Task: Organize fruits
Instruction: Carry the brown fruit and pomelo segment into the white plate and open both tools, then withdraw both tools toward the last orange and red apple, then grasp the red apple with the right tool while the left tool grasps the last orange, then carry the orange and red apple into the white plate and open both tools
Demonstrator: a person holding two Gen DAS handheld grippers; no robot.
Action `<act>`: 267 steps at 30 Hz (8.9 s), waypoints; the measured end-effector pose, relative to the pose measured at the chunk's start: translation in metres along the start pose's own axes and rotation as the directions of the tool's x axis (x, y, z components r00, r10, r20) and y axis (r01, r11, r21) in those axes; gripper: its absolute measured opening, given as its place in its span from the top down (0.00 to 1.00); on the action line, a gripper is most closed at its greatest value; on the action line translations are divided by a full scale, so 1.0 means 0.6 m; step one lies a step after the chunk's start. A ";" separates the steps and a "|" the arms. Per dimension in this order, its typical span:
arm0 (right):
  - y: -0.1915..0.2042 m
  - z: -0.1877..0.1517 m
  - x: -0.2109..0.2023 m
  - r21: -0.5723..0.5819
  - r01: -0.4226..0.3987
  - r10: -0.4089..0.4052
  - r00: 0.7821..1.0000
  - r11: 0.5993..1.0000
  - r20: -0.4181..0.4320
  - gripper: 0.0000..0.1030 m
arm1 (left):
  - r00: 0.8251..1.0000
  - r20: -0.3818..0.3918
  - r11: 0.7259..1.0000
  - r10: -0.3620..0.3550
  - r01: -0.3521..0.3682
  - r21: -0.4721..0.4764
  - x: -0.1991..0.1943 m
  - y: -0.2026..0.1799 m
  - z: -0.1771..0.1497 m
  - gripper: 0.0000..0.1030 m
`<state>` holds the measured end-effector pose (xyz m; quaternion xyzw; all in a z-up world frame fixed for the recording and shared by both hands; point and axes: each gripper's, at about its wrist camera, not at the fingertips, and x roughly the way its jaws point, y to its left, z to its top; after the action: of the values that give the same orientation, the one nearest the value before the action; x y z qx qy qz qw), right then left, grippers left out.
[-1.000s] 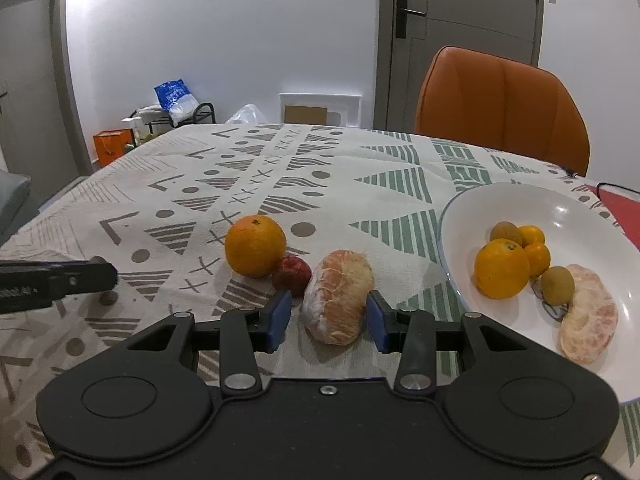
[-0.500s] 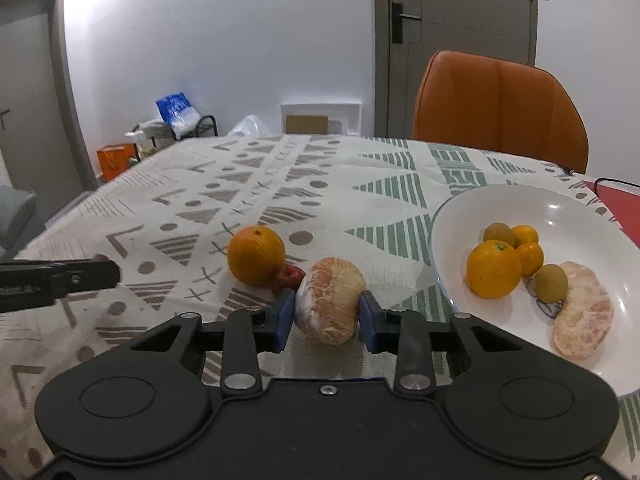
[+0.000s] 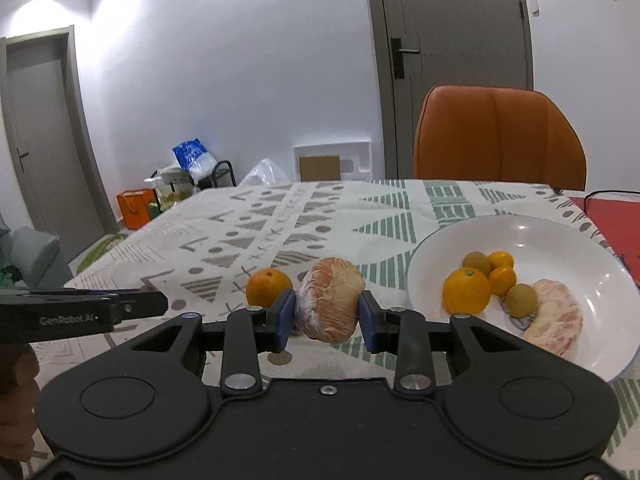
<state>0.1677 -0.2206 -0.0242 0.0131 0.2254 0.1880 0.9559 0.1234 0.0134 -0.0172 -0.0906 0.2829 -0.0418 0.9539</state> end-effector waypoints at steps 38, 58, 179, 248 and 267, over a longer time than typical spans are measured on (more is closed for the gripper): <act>-0.218 -0.022 -0.078 0.161 0.227 -0.238 0.970 0.960 0.053 0.69 | 0.990 -0.014 0.974 -0.140 0.140 0.180 0.067 -0.201 0.030 0.79; -0.251 -0.033 -0.080 0.153 0.271 -0.282 0.958 0.950 0.049 0.52 | 0.979 -0.050 0.947 -0.196 0.202 0.251 0.106 -0.294 0.031 0.79; 0.026 0.014 0.062 -0.100 -0.069 0.061 0.995 0.993 -0.079 0.78 | 0.998 -0.003 0.998 0.061 -0.061 -0.009 0.038 0.029 0.015 0.24; -0.200 -0.041 -0.113 0.182 0.127 -0.136 0.990 0.975 0.038 0.54 | 0.989 -0.029 0.965 -0.144 0.147 0.217 0.091 -0.223 0.041 0.64; -0.227 -0.053 -0.132 0.224 0.133 -0.148 0.988 0.965 0.051 0.48 | 0.981 -0.010 0.946 -0.195 0.191 0.261 0.082 -0.281 0.048 0.53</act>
<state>0.1363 -0.3779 -0.0337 0.1090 0.2131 0.0931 0.9665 0.1755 -0.1539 0.0135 0.0080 0.2570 -0.1709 0.9511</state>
